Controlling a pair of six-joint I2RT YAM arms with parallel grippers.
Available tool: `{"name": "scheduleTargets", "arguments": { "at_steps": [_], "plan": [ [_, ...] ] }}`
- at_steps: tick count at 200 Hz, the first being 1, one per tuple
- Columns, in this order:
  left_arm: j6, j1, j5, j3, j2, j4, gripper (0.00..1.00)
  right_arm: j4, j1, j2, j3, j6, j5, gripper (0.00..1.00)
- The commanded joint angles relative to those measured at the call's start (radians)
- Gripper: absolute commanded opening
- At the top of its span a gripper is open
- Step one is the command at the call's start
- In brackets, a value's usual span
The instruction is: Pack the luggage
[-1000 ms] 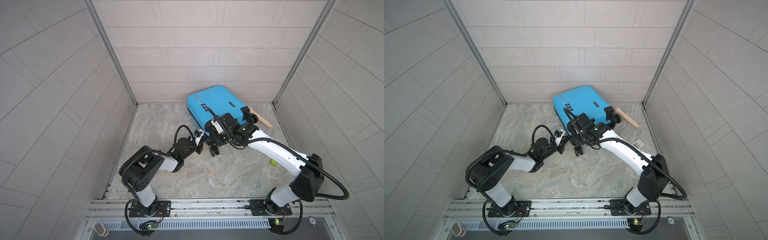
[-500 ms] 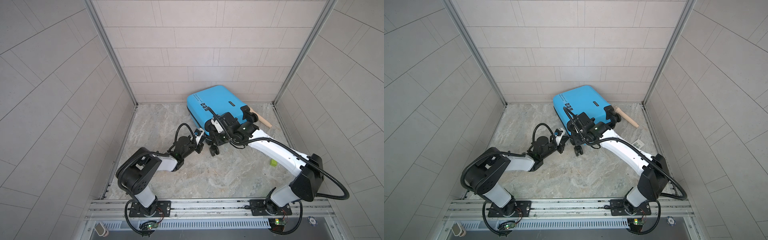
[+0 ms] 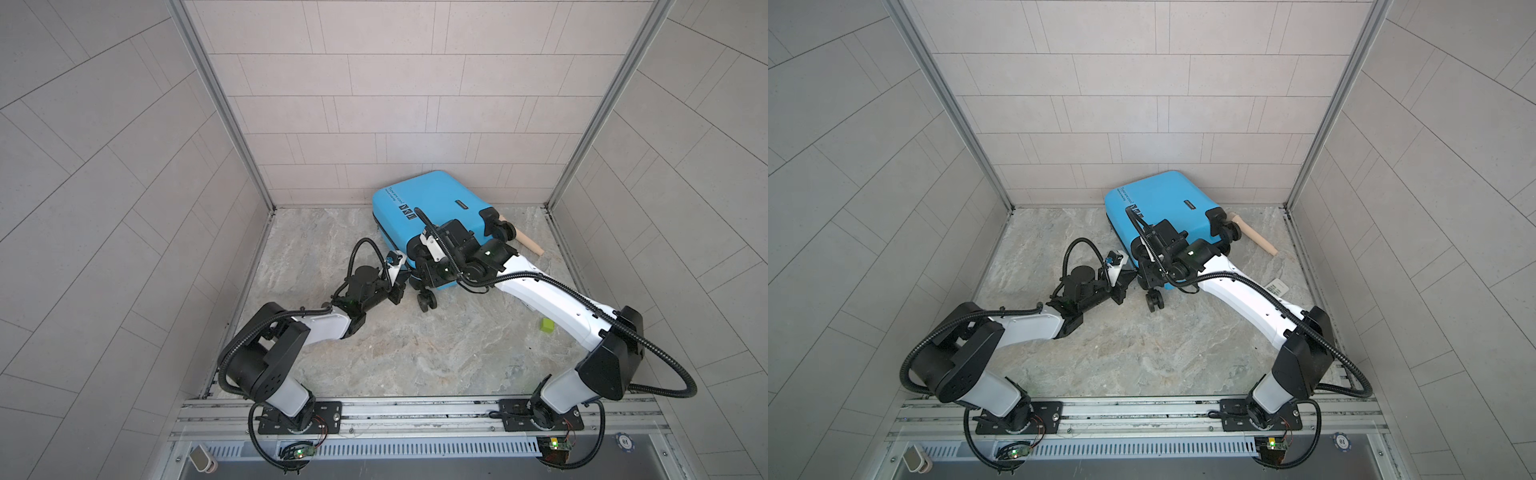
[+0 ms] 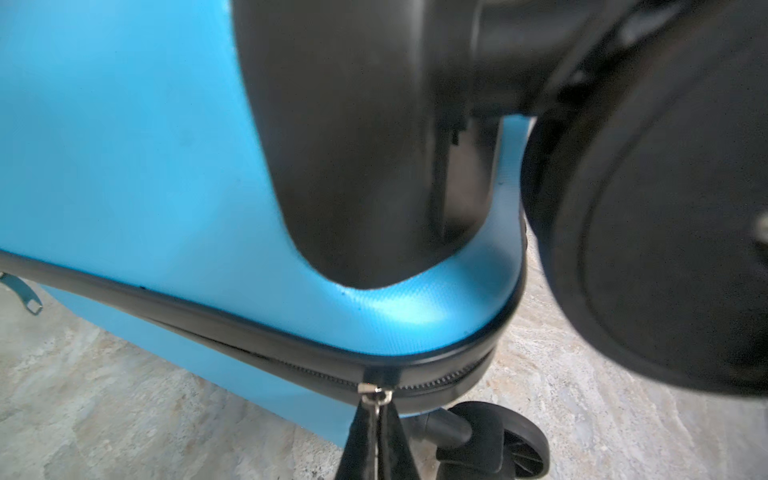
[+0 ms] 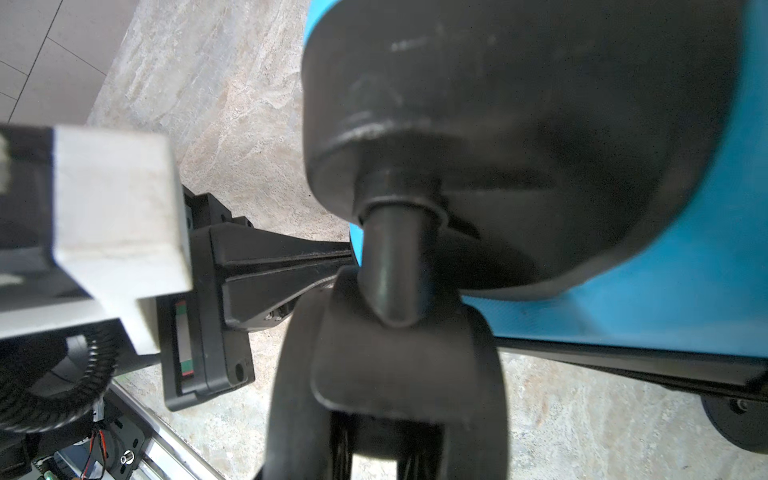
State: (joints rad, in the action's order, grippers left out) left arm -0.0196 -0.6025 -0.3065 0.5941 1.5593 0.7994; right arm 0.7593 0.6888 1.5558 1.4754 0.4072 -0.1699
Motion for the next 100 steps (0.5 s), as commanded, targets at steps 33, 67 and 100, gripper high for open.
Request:
{"name": "scheduleTargets", "arguments": {
  "at_steps": [33, 67, 100],
  "plan": [
    [-0.09, -0.066, -0.154, 0.003, -0.01, 0.15, 0.0, -0.311, 0.028, -0.028, 0.036, 0.004, -0.066, 0.0],
    [-0.087, -0.107, -0.132, -0.001, -0.007, 0.148, 0.0, -0.344, 0.029, -0.029, -0.007, 0.025, -0.078, 0.0],
    [-0.091, -0.115, -0.111, -0.02, -0.005, 0.156, 0.0, -0.347, 0.031, -0.057, 0.014, 0.03, -0.077, 0.0]
  ]
}}
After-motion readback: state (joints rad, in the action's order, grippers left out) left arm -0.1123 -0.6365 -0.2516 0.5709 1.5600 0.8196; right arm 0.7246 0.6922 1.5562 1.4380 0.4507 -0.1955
